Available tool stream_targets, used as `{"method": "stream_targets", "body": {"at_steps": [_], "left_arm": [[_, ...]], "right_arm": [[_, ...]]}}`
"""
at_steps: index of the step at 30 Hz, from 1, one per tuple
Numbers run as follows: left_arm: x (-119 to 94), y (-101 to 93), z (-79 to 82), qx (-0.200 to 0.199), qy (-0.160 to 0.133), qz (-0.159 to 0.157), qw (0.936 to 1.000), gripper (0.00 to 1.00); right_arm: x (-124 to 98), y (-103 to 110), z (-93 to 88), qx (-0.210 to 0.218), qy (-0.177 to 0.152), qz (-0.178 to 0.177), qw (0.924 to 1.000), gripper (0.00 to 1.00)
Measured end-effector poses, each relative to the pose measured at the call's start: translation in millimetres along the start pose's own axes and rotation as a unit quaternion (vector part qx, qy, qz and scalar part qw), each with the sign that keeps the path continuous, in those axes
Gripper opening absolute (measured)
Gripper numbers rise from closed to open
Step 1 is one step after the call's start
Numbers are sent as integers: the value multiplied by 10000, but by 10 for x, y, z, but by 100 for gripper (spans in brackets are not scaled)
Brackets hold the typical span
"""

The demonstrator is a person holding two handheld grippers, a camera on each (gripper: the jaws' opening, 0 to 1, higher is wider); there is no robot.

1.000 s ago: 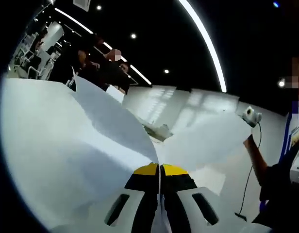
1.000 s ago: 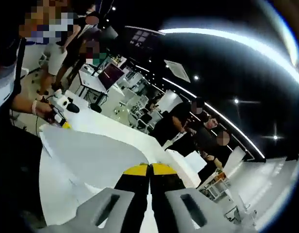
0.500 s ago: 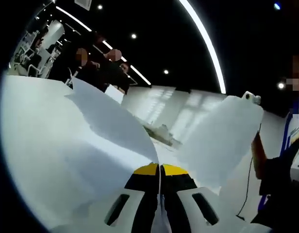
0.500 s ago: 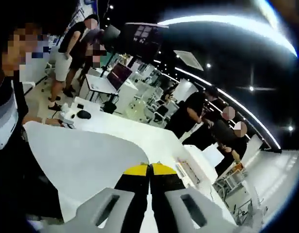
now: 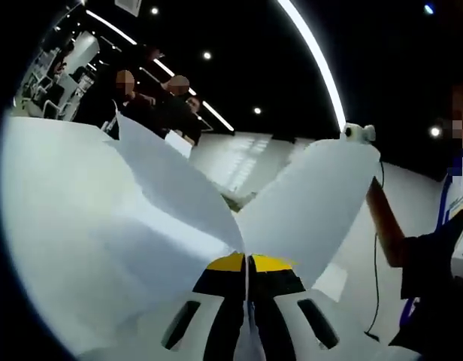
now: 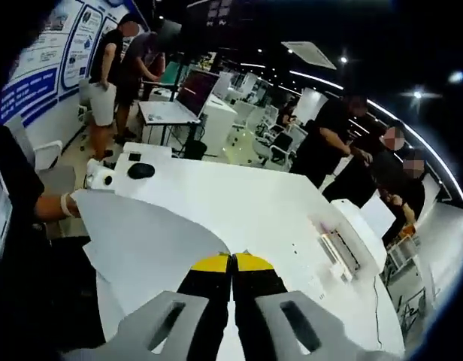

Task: Organize the stack of printing papers by aligning and flattening the scattered papers on the table

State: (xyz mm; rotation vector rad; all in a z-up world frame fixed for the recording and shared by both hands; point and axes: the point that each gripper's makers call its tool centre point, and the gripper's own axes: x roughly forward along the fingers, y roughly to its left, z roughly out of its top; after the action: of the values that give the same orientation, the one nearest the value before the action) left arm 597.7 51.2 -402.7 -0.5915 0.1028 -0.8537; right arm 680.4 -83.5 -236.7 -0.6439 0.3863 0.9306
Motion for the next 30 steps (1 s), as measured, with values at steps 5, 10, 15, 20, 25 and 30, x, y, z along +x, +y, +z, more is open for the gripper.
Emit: {"method": "stream_targets", "body": {"at_steps": [5,10,15,20,25,30], "left_arm": [[8,16,-41,-58,51,50,10000,6],[3,17,-40,-77,56,61,9999,7],[5,25,-70,-83,111,84,9999,8],[24,8,-108,-113,173,55,9998,12],[30,-6,-144,-192,244,41,9995,15],[30,1,-155,-262,256,41,9993,18]], "right_arm": [[352,46,-45,150,242,123,9995,0],[508,32,-68,170,298,190,9992,0],[645,-13,-105,319,352,220,9986,0],[795,-57,-210,382,596,67,9975,0],[839,-14,-279,351,730,-108,9967,0],[891,91,-249,367,826,-143,9958,0]]}}
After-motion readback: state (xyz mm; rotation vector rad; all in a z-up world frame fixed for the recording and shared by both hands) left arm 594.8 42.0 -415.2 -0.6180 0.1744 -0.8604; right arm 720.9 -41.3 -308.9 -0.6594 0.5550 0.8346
